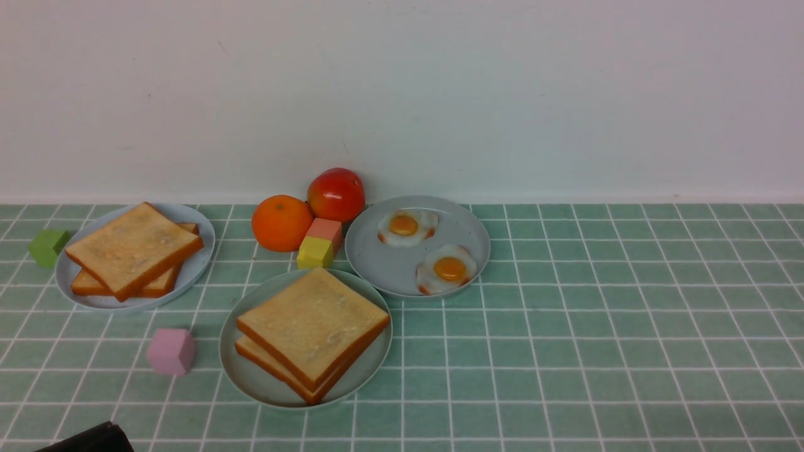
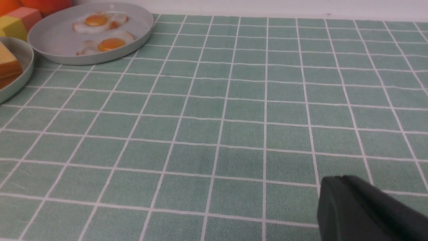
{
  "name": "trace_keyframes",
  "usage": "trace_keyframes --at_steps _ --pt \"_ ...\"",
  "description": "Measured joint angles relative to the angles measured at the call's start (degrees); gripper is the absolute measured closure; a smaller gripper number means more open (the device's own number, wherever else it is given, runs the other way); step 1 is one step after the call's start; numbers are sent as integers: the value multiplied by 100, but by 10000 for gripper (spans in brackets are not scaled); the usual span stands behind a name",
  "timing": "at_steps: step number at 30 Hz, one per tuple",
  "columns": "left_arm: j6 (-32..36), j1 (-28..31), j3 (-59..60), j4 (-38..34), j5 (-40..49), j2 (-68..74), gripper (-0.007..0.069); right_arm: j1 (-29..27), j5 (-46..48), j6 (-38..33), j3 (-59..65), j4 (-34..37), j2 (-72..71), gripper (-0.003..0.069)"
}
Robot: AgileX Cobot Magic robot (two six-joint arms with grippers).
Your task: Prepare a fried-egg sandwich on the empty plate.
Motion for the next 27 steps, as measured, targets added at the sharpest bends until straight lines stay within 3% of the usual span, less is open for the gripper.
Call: trace_keyframes --at_steps 5,8,14,18,21,27 --pt "0 75 77 105 -154 0 608 0 0 -2 0 0 0 659" --pt "-6 693 234 105 -159 -92 638 0 0 -2 0 0 0 659" --pt "-6 2896 940 10 19 -767 638 0 2 -6 0 0 0 655" --pt "0 3629 1064 -23 1039 -809 638 0 2 -6 0 0 -6 653" --pt "12 3711 1105 -24 1515 -809 638 0 2 -6 0 0 -6 650" --pt "12 3711 1105 -43 1513 -809 638 0 2 -6 0 0 -6 646"
